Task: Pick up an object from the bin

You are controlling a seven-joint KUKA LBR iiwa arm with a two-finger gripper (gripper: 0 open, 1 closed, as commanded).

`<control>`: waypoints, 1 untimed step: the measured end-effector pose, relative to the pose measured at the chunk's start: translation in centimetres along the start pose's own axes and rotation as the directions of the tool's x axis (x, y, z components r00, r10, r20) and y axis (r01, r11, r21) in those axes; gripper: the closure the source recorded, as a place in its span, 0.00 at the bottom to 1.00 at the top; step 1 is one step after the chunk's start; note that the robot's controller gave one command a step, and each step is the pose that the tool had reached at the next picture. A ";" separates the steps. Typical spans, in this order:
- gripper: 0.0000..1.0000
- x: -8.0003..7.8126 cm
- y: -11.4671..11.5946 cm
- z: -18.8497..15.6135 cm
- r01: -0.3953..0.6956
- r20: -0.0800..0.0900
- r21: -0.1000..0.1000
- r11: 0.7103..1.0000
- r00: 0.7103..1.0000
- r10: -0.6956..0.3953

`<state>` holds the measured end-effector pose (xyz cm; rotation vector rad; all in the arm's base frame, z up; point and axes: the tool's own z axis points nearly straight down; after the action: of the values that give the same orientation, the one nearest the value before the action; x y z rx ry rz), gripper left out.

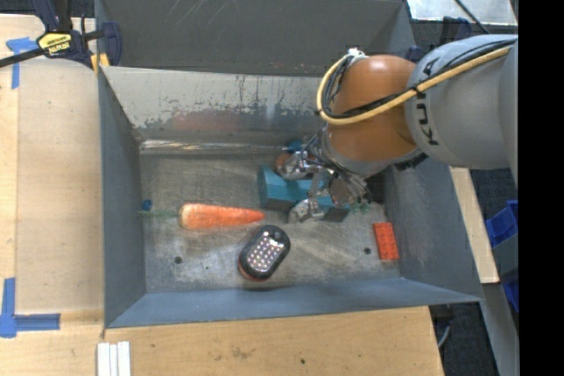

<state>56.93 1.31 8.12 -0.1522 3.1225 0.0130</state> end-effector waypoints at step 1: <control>1.00 0.0 0.0 0.0 0.000 0.000 0.000 1.000 1.000 0.000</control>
Offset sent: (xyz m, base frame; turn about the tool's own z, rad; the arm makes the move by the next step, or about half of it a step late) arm -0.0188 -0.0229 0.1227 -0.0338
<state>56.93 1.31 8.12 -0.1515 3.1226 0.0131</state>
